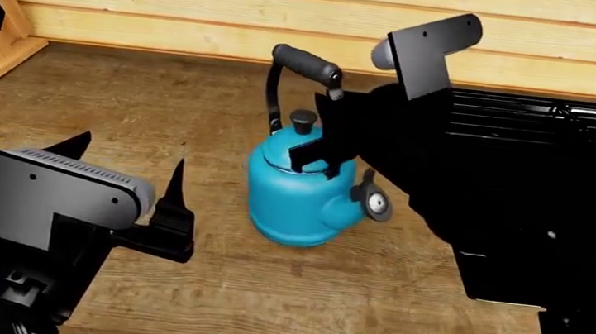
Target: Pick the kettle from the counter and place it on a stove burner. Then turn the burner on.
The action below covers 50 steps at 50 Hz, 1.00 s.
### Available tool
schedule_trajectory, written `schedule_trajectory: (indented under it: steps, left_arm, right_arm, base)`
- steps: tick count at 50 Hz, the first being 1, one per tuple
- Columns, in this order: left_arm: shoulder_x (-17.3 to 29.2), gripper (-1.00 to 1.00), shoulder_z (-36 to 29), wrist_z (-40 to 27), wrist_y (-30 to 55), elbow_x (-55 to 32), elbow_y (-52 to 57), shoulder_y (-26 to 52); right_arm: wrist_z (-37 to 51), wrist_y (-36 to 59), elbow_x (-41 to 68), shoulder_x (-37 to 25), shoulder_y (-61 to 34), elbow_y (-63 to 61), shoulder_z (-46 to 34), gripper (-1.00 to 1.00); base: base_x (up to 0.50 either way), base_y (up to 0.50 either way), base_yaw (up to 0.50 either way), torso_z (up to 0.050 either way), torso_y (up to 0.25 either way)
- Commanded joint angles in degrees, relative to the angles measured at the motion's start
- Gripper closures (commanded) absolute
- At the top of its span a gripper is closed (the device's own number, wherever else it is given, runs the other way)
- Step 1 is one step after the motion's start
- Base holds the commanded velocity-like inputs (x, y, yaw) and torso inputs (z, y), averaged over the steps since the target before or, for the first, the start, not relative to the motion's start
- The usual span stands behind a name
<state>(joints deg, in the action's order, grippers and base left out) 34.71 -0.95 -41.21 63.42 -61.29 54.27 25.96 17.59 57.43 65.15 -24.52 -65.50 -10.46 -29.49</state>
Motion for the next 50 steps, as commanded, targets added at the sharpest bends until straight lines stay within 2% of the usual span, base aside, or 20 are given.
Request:
schedule_trajectory:
  steps: [1, 13, 16, 23, 35, 50]
  left_arm:
    - [-0.1, -1.00, -0.8, -0.2, -0.6, 0.1, 0.0, 0.3]
    - [0.2, -1.00, -0.7, -0.3, -1.1, -0.2, -1.3, 0.9]
    - [0.3, -1.00, -0.9, -0.5, -1.0, -0.5, -1.0, 1.1]
    - [0.4, -1.00, -0.3, -2.0, -0.1, -3.0, -1.0, 2.4]
    - [0.8, -1.00, -1.2, -1.3, -1.3, -1.4, -1.0, 1.4]
    - [0.7, -1.00, -3.4, -0.3, -2.3, 0.7, -1.5, 1.6]
  right_arm:
    - [-1.7, -3.1, -3.1, -0.3, -0.4, -1.8, -0.1, 1.00]
    - [-1.6, -8.1, -8.9, -0.3, -2.5, -0.9, 0.0, 1.00]
    - [-2.8, -9.6, -12.3, -1.1, -2.1, -1.8, -2.4, 1.00]
    - [-2.3, -9.4, -12.2, -1.0, -2.4, -1.0, -2.2, 1.00]
    - [-0.4, -11.1, -14.4, -0.6, -3.3, 0.4, -1.5, 1.00]
    - [1.8, -10.5, -13.8, -0.7, -3.3, 1.2, -0.2, 1.00]
  base:
    - [0.00, 0.00, 0.00, 0.000, 0.000]
    - [0.00, 0.00, 0.00, 0.000, 0.001]
    - [0.00, 0.00, 0.00, 0.000, 0.000]
    - [0.00, 0.00, 0.00, 0.000, 0.001]
    - [0.00, 0.00, 0.00, 0.000, 0.001]
    - [0.00, -0.40, 0.00, 0.000, 0.001]
